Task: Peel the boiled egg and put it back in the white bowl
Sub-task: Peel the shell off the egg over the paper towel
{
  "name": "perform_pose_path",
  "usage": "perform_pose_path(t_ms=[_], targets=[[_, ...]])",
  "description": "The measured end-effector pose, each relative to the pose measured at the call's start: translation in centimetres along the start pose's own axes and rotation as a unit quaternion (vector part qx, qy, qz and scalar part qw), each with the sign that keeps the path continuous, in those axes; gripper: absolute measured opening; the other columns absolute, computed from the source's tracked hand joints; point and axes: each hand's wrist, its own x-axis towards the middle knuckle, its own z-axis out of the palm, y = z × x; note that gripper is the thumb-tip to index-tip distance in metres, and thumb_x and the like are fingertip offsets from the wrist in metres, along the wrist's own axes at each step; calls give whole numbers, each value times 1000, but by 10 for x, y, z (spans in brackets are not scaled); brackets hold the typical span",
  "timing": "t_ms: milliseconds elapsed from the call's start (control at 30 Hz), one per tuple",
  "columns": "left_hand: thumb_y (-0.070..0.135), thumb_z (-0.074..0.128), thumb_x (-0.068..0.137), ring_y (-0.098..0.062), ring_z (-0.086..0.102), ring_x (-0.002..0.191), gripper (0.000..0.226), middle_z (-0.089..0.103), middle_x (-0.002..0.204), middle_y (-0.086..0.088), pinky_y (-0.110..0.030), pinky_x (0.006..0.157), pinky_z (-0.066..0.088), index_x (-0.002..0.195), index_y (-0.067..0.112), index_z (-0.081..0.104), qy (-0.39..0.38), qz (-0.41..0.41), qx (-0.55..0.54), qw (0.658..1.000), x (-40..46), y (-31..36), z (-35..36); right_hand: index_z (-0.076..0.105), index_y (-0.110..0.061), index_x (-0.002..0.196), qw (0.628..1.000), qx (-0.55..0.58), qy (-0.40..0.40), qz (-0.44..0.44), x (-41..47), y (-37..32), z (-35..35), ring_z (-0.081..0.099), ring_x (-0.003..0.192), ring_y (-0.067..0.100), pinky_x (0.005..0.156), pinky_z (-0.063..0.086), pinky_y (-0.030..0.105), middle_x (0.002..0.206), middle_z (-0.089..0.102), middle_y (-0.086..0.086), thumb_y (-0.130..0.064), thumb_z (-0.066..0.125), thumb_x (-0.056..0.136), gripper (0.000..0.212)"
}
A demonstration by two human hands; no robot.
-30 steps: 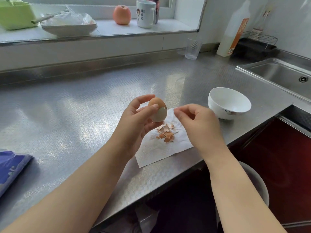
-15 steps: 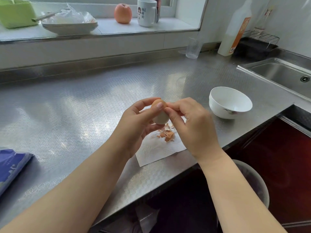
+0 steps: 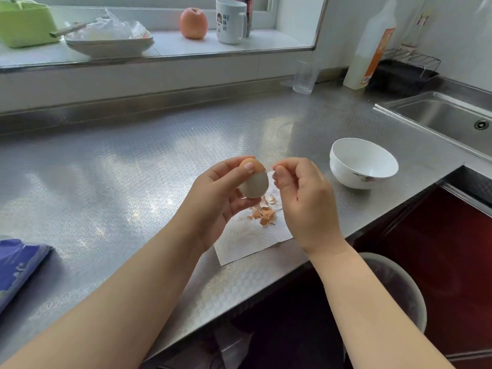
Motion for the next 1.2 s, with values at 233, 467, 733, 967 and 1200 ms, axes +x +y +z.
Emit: perform_pose_path(t_ms=[233, 467, 733, 967, 1200], targets=[[17, 67, 90, -23, 72, 85, 21, 77, 89, 1, -30, 75, 59, 109, 14, 73, 7, -4, -34, 999, 2, 1, -3, 67, -22, 118, 985, -11, -145, 94, -8, 12, -6, 58, 88, 2, 76, 40, 5, 90, 66, -11, -14, 63, 90, 29], [17, 66, 91, -25, 72, 84, 23, 76, 95, -3, -31, 74, 60, 113, 18, 72, 9, 0, -18, 1000, 1, 0, -2, 67, -23, 117, 992, 63, -97, 57, 3, -3, -13, 63, 99, 1, 85, 46, 10, 105, 69, -10, -18, 60, 93, 26], [17, 67, 89, -23, 73, 80, 14, 75, 98, -9, -31, 70, 61, 102, 16, 68, -18, -9, -1, 1000, -1, 0, -1, 73, -20, 99, 985, 99, -125, 58, 15, -12, -13, 65, 90, 10, 82, 53, 29, 94, 67, -6, -16, 72, 83, 16], [25, 72, 80, -23, 73, 75, 38, 75, 90, -6, -27, 61, 60, 113, 7, 68, -16, -29, 34, 999, -2, 3, -1, 72, -3, 93, 981, -77, -83, -160, 14, -4, -15, 64, 76, 25, 67, 52, 38, 85, 68, 9, -16, 64, 92, 16], [27, 72, 83, -24, 72, 71, 41, 72, 91, -11, -27, 61, 60, 117, 3, 69, -11, -52, 41, 998, -1, 3, -1, 72, 0, 95, 956, -134, -28, -261, 10, 3, -12, 66, 73, 29, 67, 55, 38, 84, 70, 14, -11, 63, 93, 15]])
